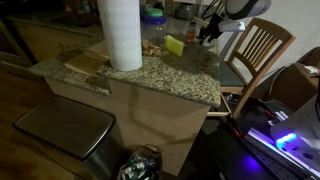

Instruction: Move the white bar of soap to the right side of the countertop

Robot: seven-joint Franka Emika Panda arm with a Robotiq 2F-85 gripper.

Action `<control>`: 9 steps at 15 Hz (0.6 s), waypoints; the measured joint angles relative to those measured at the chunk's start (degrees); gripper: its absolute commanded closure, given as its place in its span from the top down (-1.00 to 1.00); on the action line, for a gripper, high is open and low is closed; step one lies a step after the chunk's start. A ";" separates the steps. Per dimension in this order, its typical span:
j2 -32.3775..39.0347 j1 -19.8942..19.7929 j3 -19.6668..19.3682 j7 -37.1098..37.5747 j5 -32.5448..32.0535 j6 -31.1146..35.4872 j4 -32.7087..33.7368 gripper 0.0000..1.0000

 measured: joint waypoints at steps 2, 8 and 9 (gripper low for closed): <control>0.00 -0.01 -0.07 -0.12 -0.56 0.03 0.15 -0.13; -0.01 -0.09 -0.25 0.06 -3.18 0.33 0.43 1.00; 0.00 -0.09 -0.25 0.06 -3.17 0.85 0.44 1.00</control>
